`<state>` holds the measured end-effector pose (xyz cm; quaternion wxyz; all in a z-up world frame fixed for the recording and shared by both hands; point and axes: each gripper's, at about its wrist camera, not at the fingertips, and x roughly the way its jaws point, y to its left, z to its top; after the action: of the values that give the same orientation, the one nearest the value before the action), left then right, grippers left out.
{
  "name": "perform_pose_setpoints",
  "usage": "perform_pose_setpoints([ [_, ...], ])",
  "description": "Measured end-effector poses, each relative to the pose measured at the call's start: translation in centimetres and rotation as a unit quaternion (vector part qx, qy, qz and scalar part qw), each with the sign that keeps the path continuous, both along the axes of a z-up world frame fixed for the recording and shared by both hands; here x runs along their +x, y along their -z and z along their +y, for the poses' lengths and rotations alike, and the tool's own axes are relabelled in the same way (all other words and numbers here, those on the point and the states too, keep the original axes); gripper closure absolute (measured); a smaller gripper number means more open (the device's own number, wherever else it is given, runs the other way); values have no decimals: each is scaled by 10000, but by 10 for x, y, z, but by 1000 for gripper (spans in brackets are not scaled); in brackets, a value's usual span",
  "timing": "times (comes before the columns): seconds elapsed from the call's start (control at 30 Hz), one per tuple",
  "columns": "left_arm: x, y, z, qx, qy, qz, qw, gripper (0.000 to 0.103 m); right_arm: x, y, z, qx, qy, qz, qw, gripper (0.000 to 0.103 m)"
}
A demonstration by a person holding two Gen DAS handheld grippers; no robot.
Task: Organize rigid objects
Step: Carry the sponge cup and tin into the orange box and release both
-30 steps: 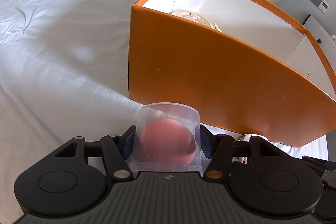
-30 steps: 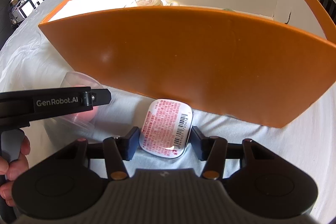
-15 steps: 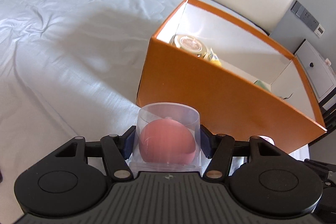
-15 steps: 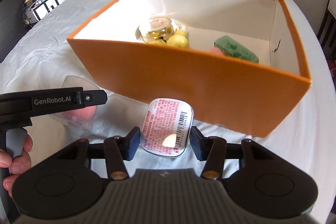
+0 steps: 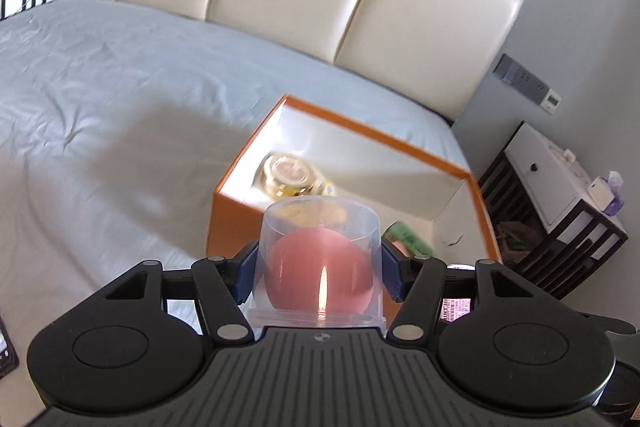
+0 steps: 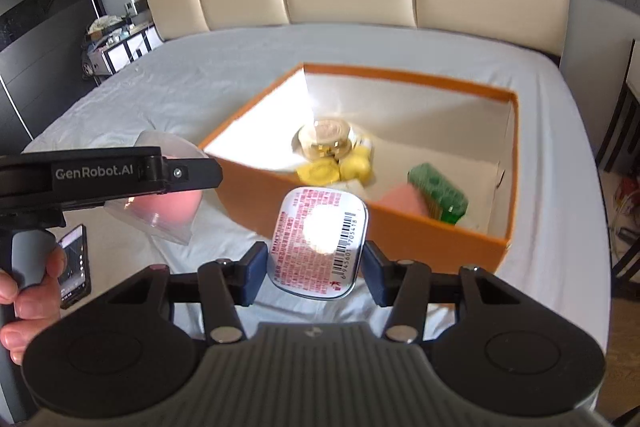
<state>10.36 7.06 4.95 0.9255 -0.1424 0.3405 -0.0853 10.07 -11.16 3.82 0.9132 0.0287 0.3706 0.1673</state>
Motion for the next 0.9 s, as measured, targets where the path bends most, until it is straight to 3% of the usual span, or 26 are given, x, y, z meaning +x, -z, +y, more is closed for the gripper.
perform_pose_setpoints([
  [0.33, 25, -18, -27, 74, 321, -289, 9990, 33, 25, -22, -25, -219, 182, -262, 9993, 52],
  [0.9, 97, 22, -52, 187, 572, 309, 9977, 34, 106, 13, -21, -711, 81, 255, 9971, 52],
])
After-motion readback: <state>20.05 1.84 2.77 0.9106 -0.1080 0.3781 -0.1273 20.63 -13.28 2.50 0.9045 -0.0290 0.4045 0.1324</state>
